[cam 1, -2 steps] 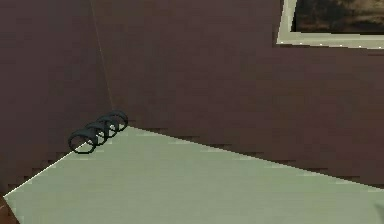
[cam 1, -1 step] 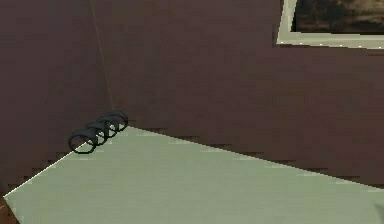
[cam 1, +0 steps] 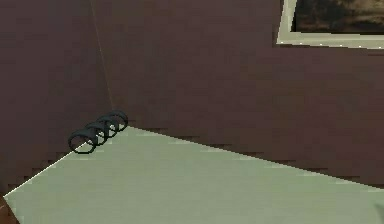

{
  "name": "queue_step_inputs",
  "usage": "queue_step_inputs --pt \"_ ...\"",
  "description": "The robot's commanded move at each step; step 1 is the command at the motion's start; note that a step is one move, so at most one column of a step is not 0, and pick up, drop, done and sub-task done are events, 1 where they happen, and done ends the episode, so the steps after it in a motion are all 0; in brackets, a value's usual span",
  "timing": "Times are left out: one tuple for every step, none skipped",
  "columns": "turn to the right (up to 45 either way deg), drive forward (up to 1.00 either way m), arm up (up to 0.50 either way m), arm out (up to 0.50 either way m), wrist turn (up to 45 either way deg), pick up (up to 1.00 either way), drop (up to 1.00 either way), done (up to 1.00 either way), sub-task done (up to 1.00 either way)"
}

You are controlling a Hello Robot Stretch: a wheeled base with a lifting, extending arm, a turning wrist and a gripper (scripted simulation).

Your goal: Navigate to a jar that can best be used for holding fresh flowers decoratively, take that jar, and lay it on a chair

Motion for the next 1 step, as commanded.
queue_step_inputs --pt "0.0 0.00 0.00 0.50 0.0 0.00 0.00 0.00 0.00"
